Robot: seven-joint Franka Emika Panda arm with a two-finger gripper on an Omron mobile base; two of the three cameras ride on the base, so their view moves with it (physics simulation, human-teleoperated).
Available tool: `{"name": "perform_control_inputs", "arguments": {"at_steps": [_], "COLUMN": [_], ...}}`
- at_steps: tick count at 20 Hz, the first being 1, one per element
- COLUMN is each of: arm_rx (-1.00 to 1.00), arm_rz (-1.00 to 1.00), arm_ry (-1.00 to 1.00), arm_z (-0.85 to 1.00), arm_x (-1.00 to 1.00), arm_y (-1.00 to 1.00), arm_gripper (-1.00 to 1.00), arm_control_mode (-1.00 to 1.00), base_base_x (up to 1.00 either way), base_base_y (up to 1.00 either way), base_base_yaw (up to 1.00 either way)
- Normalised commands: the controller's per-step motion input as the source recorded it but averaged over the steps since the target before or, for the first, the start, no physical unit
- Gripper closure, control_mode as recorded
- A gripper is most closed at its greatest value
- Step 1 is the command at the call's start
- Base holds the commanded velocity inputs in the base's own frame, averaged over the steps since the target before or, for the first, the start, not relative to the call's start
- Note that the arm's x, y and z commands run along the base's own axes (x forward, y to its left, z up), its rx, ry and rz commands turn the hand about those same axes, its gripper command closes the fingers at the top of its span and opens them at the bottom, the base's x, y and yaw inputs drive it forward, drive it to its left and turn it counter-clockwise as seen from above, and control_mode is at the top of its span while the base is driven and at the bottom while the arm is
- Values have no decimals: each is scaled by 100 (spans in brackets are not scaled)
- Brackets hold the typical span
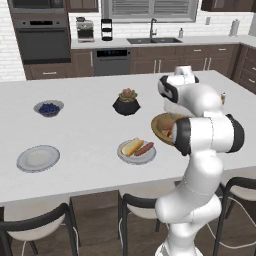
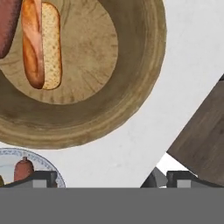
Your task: Place one bun and one sausage from the bowl on each plate.
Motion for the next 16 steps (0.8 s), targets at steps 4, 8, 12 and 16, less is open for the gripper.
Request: {"name": "perform_control_inputs", "arguments": {"at_steps": [4, 8, 12, 16], "arm_rx": [10, 16, 13, 2], "arm_rz": [0, 0, 0, 0], "arm_ry": [1, 0, -6, -19], "arm_z": [-57, -55, -51, -39], "arm_x": [1, 19, 18, 3], "arm_y": [-46, -6, 0, 0], "arm_gripper": [-100, -100, -100, -100], "arm_control_mode": [-100, -100, -100, -100], "base_base_x": [0, 0, 0, 0], "base_base_y": [0, 0, 0, 0], "base_base_yaw": [0, 0, 0, 0]}}
